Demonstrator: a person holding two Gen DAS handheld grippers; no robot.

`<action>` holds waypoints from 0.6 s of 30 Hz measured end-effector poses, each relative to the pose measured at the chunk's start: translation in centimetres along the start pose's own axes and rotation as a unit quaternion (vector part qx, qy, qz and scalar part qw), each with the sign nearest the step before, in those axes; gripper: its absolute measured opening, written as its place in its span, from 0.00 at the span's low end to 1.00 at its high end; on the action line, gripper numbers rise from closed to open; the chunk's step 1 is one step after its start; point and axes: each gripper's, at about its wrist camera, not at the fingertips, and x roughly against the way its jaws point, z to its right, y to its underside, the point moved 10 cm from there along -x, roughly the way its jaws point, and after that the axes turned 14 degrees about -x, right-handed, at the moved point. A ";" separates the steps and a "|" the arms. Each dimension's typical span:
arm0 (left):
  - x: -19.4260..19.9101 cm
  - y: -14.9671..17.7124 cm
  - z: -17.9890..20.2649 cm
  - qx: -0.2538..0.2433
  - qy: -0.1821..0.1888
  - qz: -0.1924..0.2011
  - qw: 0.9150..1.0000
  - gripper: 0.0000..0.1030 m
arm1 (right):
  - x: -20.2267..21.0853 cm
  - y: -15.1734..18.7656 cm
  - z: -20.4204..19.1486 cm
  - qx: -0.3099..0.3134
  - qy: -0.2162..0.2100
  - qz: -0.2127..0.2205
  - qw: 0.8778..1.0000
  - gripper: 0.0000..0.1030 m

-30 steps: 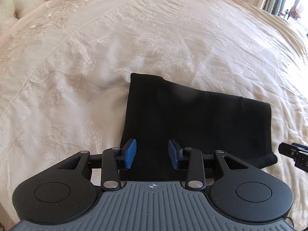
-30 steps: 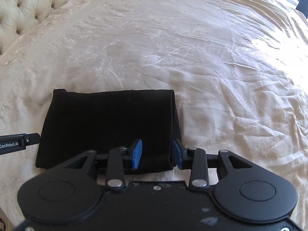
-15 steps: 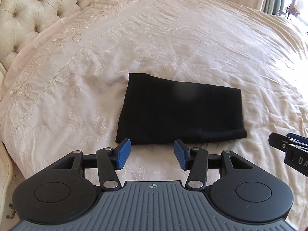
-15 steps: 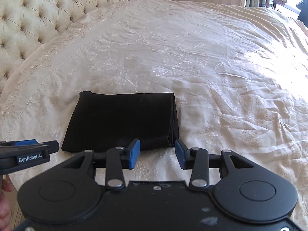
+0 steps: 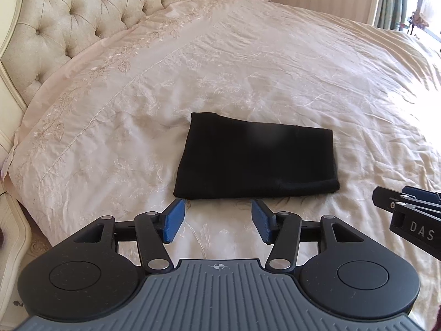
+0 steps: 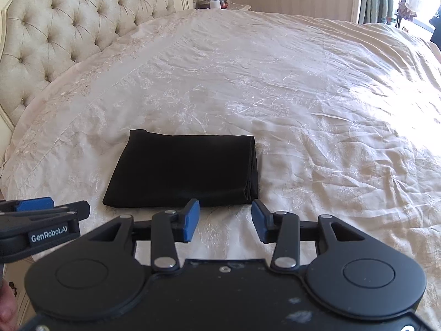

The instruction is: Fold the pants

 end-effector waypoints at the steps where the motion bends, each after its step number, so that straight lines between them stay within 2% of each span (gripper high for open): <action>1: 0.1 0.0 0.0 0.000 -0.001 0.000 1.000 0.52 | 0.2 0.0 0.0 0.000 0.001 0.001 1.000 0.44; 18: 1.7 0.5 0.6 -0.003 -0.006 0.001 1.000 0.55 | 1.6 0.7 0.1 0.001 -0.005 0.005 1.000 0.45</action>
